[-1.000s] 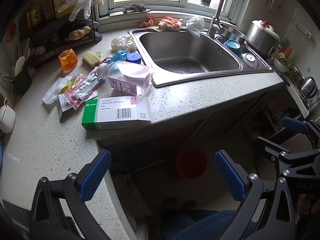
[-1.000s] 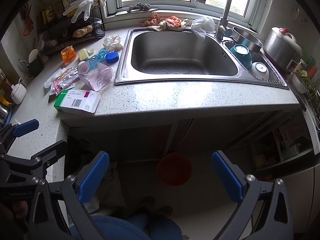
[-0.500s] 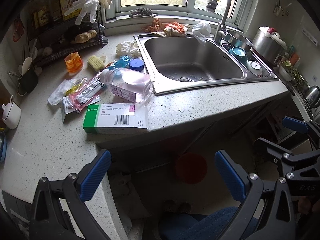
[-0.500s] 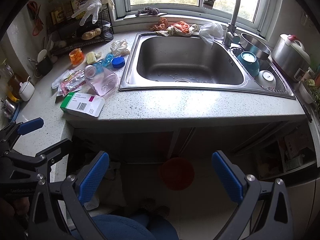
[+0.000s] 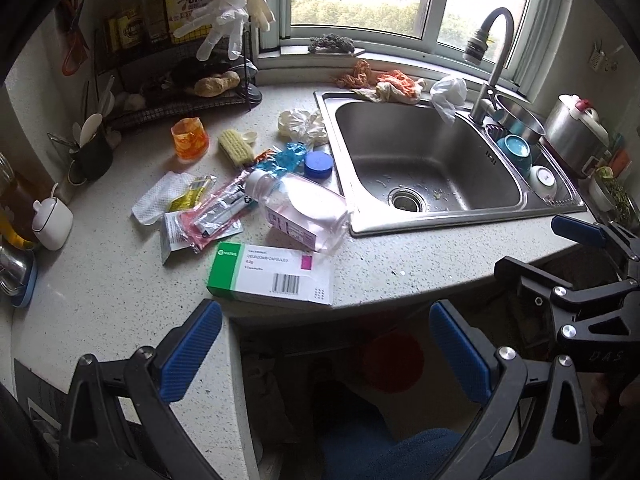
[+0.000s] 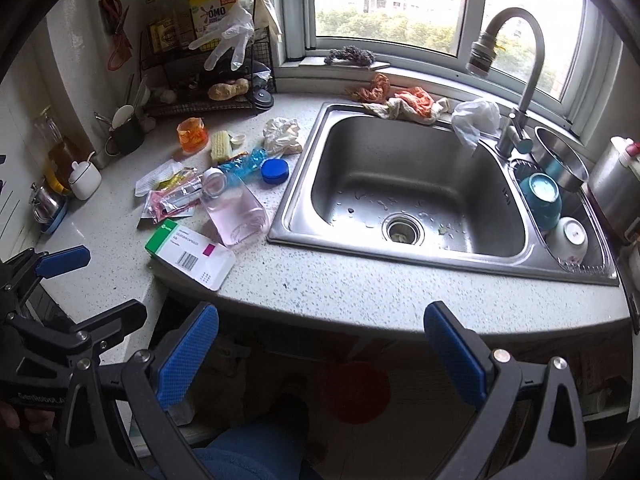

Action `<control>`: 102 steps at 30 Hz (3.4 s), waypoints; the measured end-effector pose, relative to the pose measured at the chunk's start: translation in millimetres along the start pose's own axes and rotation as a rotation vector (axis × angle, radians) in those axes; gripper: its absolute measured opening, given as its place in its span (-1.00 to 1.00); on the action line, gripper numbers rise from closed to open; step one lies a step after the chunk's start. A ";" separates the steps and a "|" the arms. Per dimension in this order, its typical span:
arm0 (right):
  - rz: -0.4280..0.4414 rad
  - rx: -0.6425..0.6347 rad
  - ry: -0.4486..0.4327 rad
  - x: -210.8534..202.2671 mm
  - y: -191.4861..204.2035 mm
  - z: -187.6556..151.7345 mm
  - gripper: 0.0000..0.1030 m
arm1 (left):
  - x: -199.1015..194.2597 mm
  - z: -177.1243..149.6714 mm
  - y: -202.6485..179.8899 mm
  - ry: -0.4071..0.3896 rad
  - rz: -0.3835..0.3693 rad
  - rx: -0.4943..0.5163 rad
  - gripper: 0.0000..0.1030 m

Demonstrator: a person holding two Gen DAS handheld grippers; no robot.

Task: Collect trash
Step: 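Reach the right tool to the clear pink bottle and close on it, then grasp the blue plastic wrapper with the left tool while the right holds the bottle, then lift the wrapper and bottle and carry both down toward the red bin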

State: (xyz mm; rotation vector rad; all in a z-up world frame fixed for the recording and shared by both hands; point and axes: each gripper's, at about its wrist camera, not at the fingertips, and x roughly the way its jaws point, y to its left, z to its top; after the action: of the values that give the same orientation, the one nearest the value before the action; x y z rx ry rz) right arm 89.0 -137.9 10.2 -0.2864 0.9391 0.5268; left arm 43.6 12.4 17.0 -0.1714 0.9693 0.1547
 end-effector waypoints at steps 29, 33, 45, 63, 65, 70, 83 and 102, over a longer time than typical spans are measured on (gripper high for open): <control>0.210 -0.351 0.278 184.7 96.3 96.8 0.90 | 111.6 49.0 144.0 0.160 0.174 -0.217 1.00; 0.233 -0.336 0.326 196.8 93.9 90.7 0.53 | 115.1 47.8 143.3 0.175 0.172 -0.200 1.00; 0.258 -0.220 0.241 178.0 69.7 91.5 0.31 | 117.4 72.9 138.1 0.141 0.132 -0.122 1.00; 0.175 0.011 0.173 147.6 8.6 100.1 0.29 | 196.1 124.3 103.1 0.241 -0.013 0.104 0.79; 0.151 0.033 0.180 148.8 2.4 101.0 0.29 | 207.8 125.8 102.5 0.265 -0.030 0.112 0.70; 0.112 0.076 0.201 152.1 -10.0 100.0 0.29 | 233.0 128.3 103.3 0.313 -0.057 0.115 0.30; 0.109 0.101 0.199 152.2 -12.8 99.2 0.30 | 208.1 130.7 99.5 0.252 -0.059 0.108 -0.76; 0.162 0.060 0.061 74.2 -29.4 57.1 0.30 | 114.7 100.3 17.4 0.143 -0.043 0.165 -0.76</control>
State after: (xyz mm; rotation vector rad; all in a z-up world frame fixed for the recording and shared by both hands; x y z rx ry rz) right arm 179.8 -114.1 -18.4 -0.1737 1.0414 0.6403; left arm 184.5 57.0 -23.8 -0.0518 1.1151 0.0231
